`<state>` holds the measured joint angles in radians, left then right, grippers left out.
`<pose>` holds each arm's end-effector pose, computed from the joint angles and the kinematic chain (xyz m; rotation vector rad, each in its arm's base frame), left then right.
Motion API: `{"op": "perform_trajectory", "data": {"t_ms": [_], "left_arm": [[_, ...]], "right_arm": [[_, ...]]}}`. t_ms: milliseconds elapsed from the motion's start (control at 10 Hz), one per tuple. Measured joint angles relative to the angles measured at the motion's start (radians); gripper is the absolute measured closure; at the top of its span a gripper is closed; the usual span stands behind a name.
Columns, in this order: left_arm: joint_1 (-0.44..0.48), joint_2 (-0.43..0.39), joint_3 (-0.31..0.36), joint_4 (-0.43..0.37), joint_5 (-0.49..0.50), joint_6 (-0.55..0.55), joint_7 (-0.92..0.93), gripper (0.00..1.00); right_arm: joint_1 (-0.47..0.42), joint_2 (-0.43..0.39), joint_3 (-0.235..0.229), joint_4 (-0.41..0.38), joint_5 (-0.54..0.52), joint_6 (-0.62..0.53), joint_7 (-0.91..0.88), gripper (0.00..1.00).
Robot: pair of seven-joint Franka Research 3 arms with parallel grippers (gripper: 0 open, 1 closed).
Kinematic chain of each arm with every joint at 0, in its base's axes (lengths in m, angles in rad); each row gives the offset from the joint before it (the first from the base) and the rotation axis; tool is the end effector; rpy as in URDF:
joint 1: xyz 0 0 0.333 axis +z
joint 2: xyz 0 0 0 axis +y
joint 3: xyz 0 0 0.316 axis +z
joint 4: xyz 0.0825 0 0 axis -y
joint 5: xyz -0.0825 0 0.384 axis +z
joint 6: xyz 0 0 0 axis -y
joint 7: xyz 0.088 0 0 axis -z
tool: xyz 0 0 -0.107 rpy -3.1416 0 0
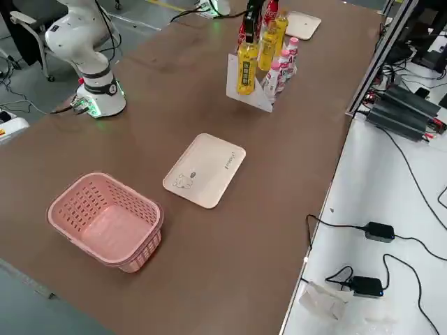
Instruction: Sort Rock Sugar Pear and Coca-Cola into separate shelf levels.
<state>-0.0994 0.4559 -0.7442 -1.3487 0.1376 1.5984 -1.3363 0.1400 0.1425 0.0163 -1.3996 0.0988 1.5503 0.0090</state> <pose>0.5097 -0.4149 0.5097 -3.0204 -0.8053 0.2979 0.5880 0.1028 0.6219 -3.0317 -0.2271 0.0002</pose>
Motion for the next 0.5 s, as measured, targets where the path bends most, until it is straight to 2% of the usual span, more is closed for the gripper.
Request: {"op": "perform_trajectory", "data": {"t_ms": [300,500], "left_arm": [[0.013,-0.020,-0.006,0.033,0.001,0.000,-0.001,0.04],[0.056,-0.067,-0.008,0.039,-0.001,-0.004,-0.004,0.00]], "right_arm": [[0.099,0.027,0.002,0.046,0.002,0.000,0.132,0.66],[0.156,0.060,0.002,0.082,0.003,0.002,0.210,0.66]]}}
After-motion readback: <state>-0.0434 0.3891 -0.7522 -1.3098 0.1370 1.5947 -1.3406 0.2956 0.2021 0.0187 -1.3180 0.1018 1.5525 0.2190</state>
